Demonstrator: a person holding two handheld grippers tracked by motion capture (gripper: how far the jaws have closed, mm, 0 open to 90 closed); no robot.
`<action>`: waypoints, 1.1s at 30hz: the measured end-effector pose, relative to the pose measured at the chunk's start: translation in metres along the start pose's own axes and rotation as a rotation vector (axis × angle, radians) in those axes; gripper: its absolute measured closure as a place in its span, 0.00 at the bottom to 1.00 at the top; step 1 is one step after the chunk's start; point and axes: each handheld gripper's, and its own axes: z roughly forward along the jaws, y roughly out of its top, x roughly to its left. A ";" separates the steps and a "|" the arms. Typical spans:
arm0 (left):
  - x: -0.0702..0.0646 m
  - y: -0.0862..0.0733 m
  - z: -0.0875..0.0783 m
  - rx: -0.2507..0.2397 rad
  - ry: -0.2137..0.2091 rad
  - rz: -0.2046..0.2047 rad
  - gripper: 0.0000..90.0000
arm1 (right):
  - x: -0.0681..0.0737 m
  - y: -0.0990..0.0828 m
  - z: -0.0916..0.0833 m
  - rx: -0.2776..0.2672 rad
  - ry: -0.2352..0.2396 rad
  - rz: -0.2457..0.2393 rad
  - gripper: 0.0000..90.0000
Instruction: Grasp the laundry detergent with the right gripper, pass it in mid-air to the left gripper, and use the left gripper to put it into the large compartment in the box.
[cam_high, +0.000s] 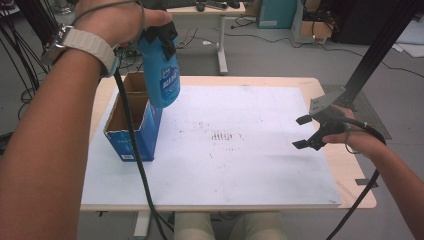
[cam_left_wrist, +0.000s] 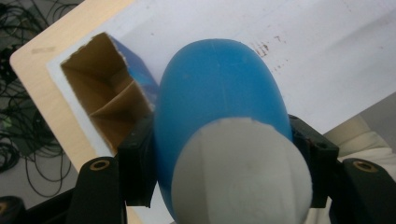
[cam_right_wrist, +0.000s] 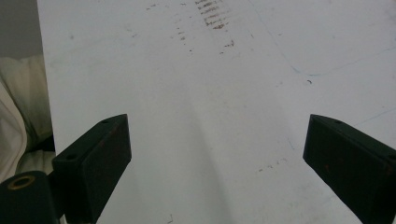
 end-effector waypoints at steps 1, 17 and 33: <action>0.003 0.000 -0.002 -0.001 0.005 -0.009 0.41 | -0.002 0.000 0.001 -0.011 0.003 -0.032 0.09; 0.043 -0.014 -0.027 -0.013 0.069 -0.220 0.41 | -0.003 -0.002 -0.001 0.020 -0.004 0.024 0.09; 0.070 -0.025 -0.033 -0.005 0.113 -0.343 0.41 | -0.003 -0.003 0.000 0.010 -0.005 0.035 0.09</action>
